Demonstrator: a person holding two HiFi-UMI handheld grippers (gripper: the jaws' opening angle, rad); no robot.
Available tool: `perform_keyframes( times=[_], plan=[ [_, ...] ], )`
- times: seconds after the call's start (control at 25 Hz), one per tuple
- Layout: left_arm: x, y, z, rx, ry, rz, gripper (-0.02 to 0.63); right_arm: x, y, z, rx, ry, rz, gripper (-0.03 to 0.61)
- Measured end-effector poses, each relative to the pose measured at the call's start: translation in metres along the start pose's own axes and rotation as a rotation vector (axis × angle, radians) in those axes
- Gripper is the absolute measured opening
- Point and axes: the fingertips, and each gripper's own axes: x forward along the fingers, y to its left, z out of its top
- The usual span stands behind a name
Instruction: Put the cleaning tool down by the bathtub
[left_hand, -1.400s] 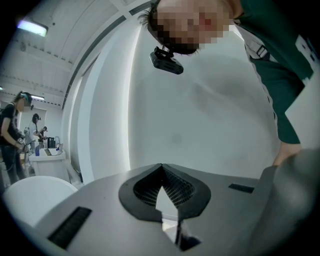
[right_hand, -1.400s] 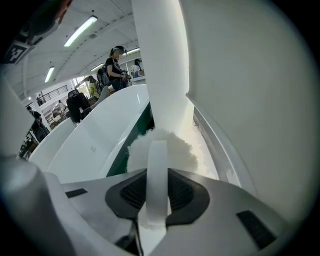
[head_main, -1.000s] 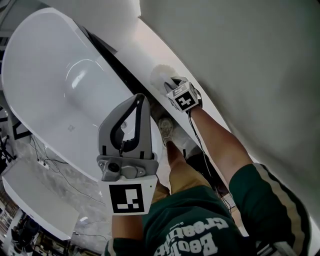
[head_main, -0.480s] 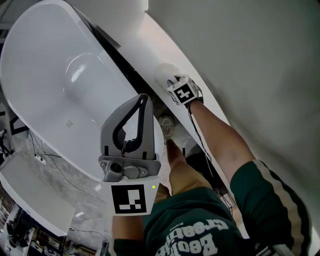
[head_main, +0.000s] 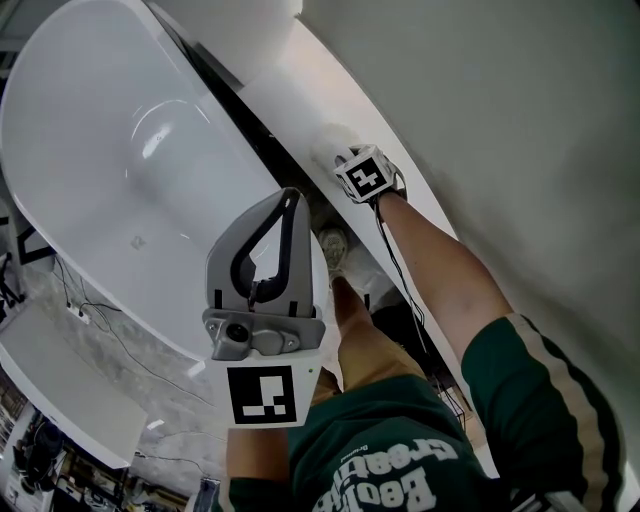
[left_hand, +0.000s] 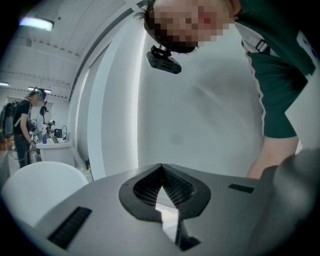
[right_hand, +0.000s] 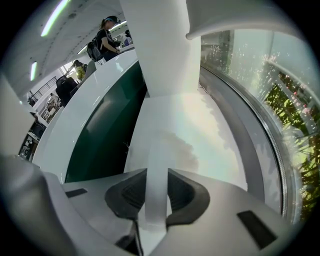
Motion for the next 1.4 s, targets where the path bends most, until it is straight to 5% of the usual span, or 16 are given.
perform_keyframes(
  times=[1.4],
  plan=[
    [-0.016,-0.003,-0.013,-0.008,0.021,0.014,0.003,-0.01,0.005,0.001,-0.035,-0.132,-0.035,0.175]
  ],
)
